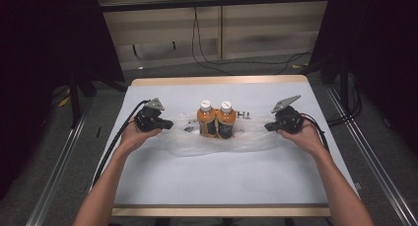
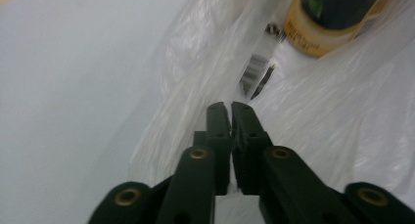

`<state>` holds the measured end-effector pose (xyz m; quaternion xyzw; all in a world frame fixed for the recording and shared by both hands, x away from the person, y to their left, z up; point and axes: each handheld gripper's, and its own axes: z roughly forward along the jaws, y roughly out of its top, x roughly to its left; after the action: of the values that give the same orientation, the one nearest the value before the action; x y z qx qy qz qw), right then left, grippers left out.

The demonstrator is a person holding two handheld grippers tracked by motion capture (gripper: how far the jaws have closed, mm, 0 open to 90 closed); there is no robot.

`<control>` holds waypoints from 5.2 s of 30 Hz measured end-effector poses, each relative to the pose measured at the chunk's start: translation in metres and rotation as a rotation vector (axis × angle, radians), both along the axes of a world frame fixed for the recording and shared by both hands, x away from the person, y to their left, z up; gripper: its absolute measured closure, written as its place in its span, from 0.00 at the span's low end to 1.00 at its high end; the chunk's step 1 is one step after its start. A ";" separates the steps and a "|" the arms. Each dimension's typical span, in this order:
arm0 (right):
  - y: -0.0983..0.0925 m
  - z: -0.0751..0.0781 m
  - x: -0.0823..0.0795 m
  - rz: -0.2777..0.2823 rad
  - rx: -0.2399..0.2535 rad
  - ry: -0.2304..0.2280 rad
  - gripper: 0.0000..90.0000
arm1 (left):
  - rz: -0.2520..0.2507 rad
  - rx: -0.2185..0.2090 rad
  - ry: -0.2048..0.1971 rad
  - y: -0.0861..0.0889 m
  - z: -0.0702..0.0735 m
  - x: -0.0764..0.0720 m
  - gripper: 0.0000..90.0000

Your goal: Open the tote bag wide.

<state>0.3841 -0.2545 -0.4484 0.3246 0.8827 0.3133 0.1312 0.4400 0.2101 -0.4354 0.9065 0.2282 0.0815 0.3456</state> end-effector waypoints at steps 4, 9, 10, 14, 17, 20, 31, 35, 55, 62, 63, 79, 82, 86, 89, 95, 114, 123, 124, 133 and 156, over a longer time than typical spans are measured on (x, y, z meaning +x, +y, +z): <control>0.003 0.008 -0.003 0.006 0.059 -0.020 0.98 | -0.011 -0.084 -0.017 -0.002 0.010 -0.008 0.92; 0.005 0.020 -0.007 0.016 0.151 -0.046 0.90 | -0.031 -0.158 -0.060 -0.007 0.027 -0.023 0.87; 0.005 0.024 -0.007 0.013 0.178 -0.052 0.87 | -0.033 -0.178 -0.065 -0.007 0.030 -0.026 0.86; 0.012 0.032 -0.008 0.023 0.235 -0.058 0.84 | -0.074 -0.224 -0.086 -0.018 0.036 -0.043 0.85; 0.022 0.035 -0.005 0.040 0.249 -0.057 0.88 | -0.111 -0.253 -0.092 -0.035 0.034 -0.058 0.87; 0.037 0.036 0.002 0.067 0.244 -0.035 0.97 | -0.153 -0.236 -0.082 -0.054 0.025 -0.069 0.93; 0.071 0.013 0.019 0.097 0.170 0.034 1.00 | -0.202 -0.098 -0.075 -0.115 -0.003 -0.064 1.00; 0.075 0.003 0.025 0.095 0.145 0.059 1.00 | -0.215 -0.002 -0.113 -0.127 -0.012 -0.061 1.00; 0.095 -0.029 0.068 0.012 0.109 0.145 1.00 | -0.252 0.074 -0.037 -0.140 -0.037 -0.065 1.00; 0.111 -0.029 0.090 -0.014 0.111 0.174 1.00 | -0.278 0.058 -0.025 -0.136 -0.037 -0.079 1.00; 0.112 -0.029 0.093 -0.019 0.113 0.176 1.00 | -0.283 0.060 -0.024 -0.136 -0.037 -0.081 1.00; 0.133 -0.026 0.121 -0.111 0.034 0.138 1.00 | -0.375 0.049 0.012 -0.123 -0.035 -0.111 1.00; 0.134 -0.026 0.125 -0.123 0.042 0.147 1.00 | -0.365 0.037 0.007 -0.121 -0.036 -0.112 1.00; 0.138 -0.026 0.129 -0.148 0.036 0.143 1.00 | -0.359 0.026 0.009 -0.121 -0.037 -0.112 1.00; 0.140 -0.026 0.133 -0.168 0.025 0.145 1.00 | -0.372 0.046 0.007 -0.121 -0.036 -0.112 1.00; 0.146 -0.026 0.141 -0.201 0.010 0.130 1.00 | -0.378 0.028 0.004 -0.120 -0.037 -0.112 1.00; 0.140 0.002 0.122 -0.117 0.182 0.142 1.00 | -0.353 -0.070 0.047 -0.115 -0.034 -0.108 1.00; 0.107 0.032 0.103 -0.119 0.293 0.104 1.00 | -0.323 -0.159 0.041 -0.111 -0.027 -0.110 1.00; 0.105 0.034 0.102 -0.120 0.295 0.104 1.00 | -0.317 -0.170 0.042 -0.110 -0.026 -0.110 1.00; 0.073 0.051 0.076 -0.118 0.314 0.026 1.00 | -0.279 -0.262 0.014 -0.099 -0.013 -0.110 0.97; 0.010 0.060 -0.048 -0.185 0.389 -0.199 0.21 | -0.045 -0.299 -0.149 -0.040 0.013 -0.124 0.32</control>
<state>0.3359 -0.2445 -0.3888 0.3908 0.7549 0.4947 0.1806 0.3161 0.1696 -0.4226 0.8412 0.1914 0.1058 0.4945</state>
